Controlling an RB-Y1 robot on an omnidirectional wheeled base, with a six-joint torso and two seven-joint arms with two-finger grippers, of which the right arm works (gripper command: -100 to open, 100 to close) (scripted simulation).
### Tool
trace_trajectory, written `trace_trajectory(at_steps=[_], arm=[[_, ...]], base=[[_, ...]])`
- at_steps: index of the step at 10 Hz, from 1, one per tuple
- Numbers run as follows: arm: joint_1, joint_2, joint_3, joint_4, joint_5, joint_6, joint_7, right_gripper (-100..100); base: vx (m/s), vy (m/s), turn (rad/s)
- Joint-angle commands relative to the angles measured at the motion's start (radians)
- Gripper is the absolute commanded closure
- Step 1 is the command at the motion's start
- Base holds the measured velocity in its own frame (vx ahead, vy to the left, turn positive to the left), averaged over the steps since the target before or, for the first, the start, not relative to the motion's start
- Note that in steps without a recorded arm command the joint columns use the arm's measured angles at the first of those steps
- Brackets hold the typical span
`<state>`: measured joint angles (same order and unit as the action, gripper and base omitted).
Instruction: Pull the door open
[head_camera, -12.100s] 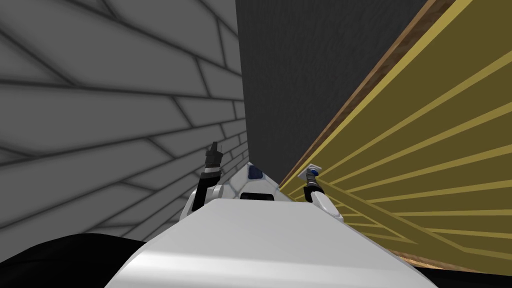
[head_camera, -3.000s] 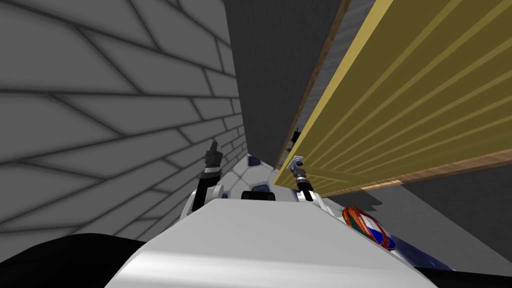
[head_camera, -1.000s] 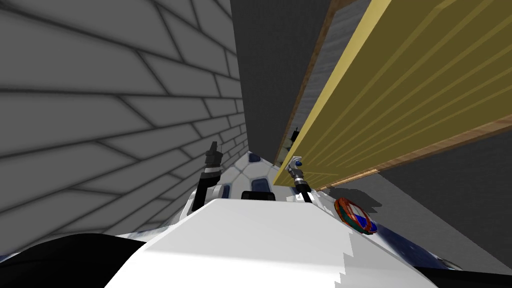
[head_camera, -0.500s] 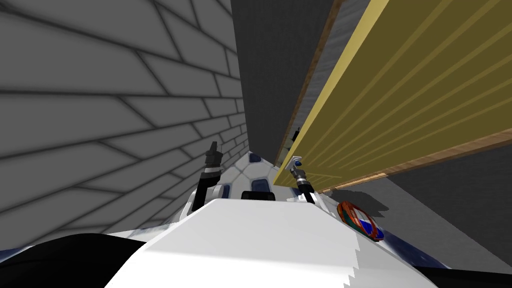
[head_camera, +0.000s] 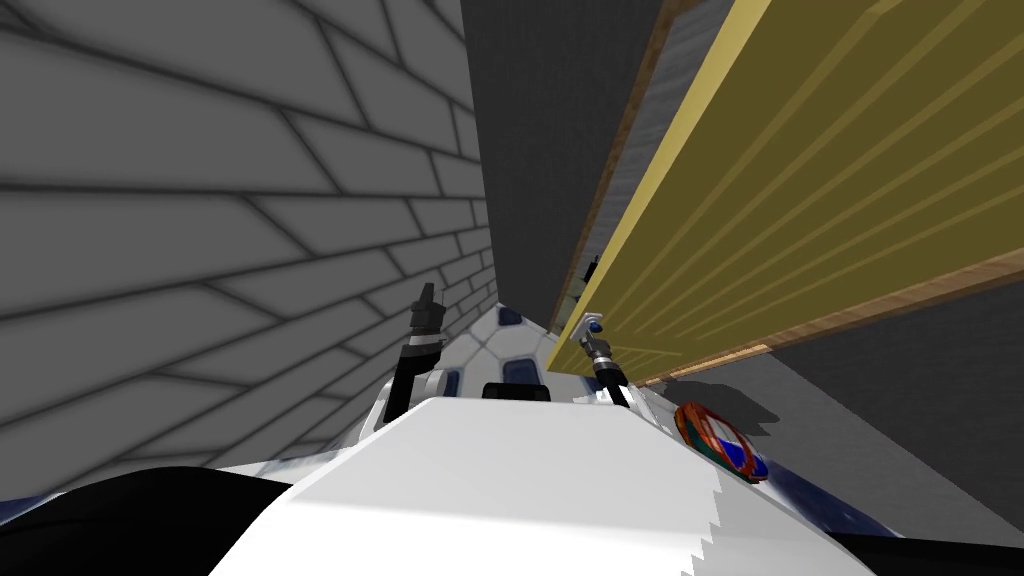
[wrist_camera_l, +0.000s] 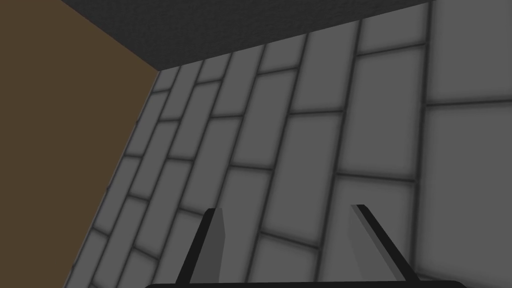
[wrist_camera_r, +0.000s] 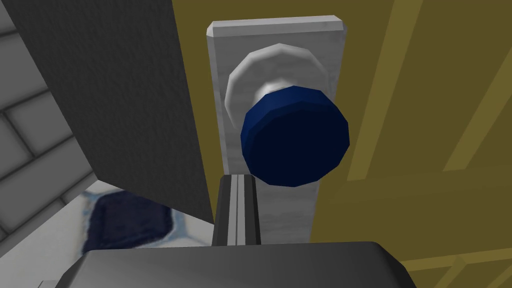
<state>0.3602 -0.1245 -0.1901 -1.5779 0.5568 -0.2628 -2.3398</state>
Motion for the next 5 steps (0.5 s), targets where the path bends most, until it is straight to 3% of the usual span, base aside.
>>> trace_trajectory(at_steps=[1,2,5], arm=[[-0.003,-0.003,-0.007,-0.007,-0.001,-0.002,0.000,100],[-0.009,0.006,0.004,0.009,-0.007,-0.031,0.027,-100],[-0.023,0.014,0.010,0.022,-0.019,-0.079,0.068,-100]], base=[[0.000,0.000,0.000],[-0.127,-0.033,-0.018],[-0.201,-0.036,-0.015]])
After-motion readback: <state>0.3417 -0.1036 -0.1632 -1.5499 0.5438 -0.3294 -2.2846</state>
